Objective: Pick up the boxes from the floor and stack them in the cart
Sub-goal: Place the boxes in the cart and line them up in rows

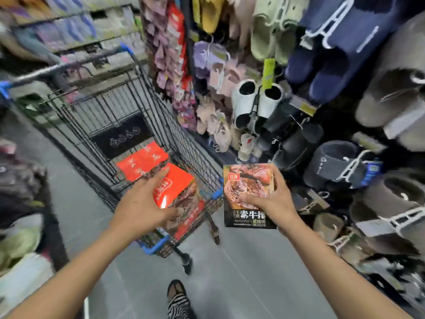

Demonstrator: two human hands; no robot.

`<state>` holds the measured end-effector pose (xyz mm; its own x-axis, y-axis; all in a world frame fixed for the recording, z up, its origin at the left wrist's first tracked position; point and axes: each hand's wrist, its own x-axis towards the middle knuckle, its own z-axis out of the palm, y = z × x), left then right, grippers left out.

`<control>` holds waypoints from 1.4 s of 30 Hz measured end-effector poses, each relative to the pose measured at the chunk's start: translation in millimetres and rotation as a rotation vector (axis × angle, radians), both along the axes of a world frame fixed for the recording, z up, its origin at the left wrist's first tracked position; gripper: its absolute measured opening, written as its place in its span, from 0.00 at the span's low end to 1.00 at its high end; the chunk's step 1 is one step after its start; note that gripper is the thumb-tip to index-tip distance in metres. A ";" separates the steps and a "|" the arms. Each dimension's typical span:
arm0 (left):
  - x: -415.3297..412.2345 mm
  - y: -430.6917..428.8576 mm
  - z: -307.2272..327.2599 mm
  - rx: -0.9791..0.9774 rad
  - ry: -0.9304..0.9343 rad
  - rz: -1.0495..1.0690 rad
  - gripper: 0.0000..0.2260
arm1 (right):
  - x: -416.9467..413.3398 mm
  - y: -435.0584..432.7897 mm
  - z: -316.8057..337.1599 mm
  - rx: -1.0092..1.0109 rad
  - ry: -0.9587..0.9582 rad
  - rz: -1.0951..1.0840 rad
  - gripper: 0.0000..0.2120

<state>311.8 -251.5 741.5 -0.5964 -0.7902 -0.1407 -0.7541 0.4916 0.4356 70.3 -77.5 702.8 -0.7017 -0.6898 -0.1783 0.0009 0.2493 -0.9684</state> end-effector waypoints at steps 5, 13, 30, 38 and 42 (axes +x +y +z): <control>43.7 -94.1 -32.4 -0.030 -0.039 0.081 0.45 | 35.8 -118.5 -12.9 0.060 0.098 0.121 0.53; 49.1 -189.6 -116.1 0.058 -0.123 0.078 0.44 | 54.0 -232.2 -74.8 0.159 0.225 0.277 0.57; 12.8 -282.6 -330.8 0.129 -0.196 0.026 0.44 | -0.4 -392.9 -299.5 0.298 0.020 0.449 0.56; 7.8 -287.4 -355.8 0.045 -0.214 0.212 0.42 | -5.3 -417.6 -337.1 0.333 -0.048 0.660 0.50; 5.6 -281.5 -367.7 0.407 0.053 0.534 0.60 | -1.7 -432.0 -337.0 0.413 -0.139 0.585 0.53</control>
<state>317.5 -533.0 373.7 -0.1529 -0.8688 -0.4710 -0.8208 -0.1538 0.5502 68.6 -509.5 365.8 -0.1902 -0.8022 -0.5659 -0.1282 0.5918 -0.7958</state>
